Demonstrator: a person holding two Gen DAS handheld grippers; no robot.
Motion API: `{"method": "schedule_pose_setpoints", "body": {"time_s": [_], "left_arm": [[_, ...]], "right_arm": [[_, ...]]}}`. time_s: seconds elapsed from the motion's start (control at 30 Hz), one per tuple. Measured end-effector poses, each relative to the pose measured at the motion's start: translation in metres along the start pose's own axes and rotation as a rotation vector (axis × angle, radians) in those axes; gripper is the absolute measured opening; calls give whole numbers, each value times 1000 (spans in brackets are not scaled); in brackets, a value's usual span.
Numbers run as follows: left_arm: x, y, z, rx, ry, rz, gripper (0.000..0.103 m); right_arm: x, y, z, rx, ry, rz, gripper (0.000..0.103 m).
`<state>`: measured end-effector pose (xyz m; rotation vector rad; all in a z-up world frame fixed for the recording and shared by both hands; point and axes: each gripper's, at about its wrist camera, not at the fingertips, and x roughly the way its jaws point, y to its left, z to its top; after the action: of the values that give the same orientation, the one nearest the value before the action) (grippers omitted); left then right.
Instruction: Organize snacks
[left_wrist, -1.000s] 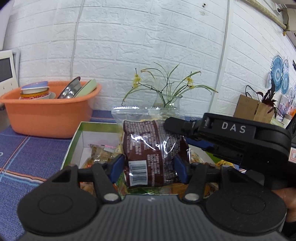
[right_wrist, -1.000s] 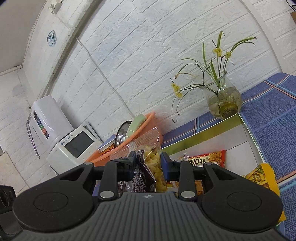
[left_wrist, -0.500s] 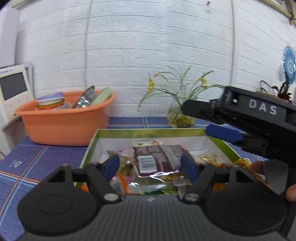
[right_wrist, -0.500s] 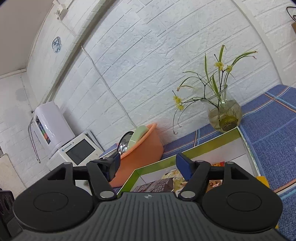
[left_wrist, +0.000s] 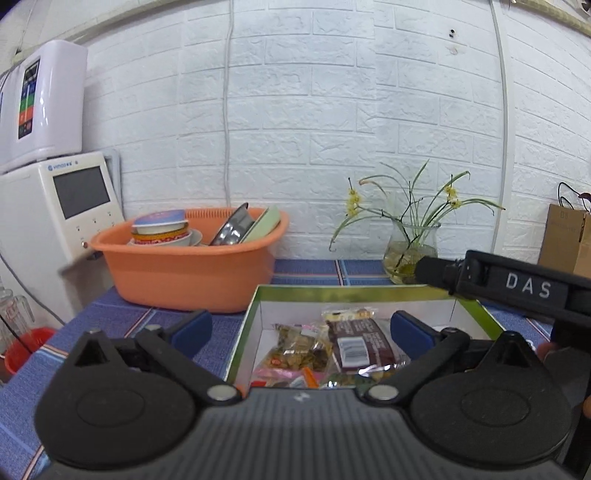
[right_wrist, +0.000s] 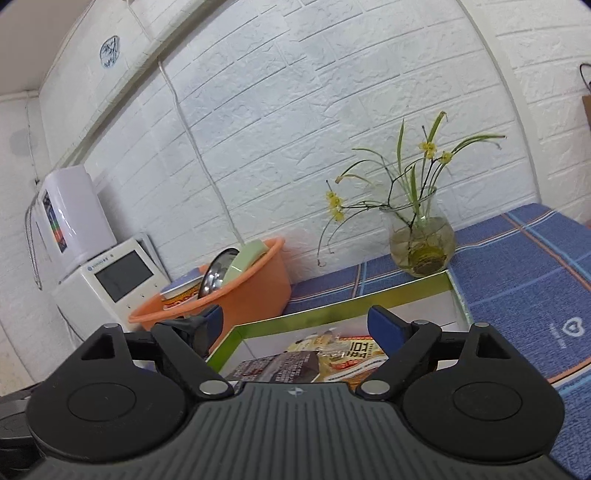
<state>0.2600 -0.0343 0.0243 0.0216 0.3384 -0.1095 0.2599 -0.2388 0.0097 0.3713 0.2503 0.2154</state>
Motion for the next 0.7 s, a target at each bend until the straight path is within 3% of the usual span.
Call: {"method": "schedule_pose_setpoints", "body": {"time_s": [0.13, 0.2, 0.3, 0.43, 0.57, 0.7], "left_arm": [[-19, 10, -7, -33, 38, -1, 102], [-36, 16, -11, -49, 29, -19, 103], [-65, 27, -24, -135, 25, -62, 103], [-104, 29, -43, -199, 38, -59, 103], [-137, 13, -61, -113, 48, -17, 103], [-157, -12, -80, 54, 26, 98, 103]], "right_arm": [[-30, 7, 0, -39, -44, -37, 103], [-46, 10, -3, -46, -18, -47, 103], [-68, 21, -13, -134, 90, -97, 103], [-120, 39, -31, -215, 70, -189, 103], [-168, 41, -48, -164, 44, -268, 103], [-187, 37, -60, -132, 58, -355, 103]]}}
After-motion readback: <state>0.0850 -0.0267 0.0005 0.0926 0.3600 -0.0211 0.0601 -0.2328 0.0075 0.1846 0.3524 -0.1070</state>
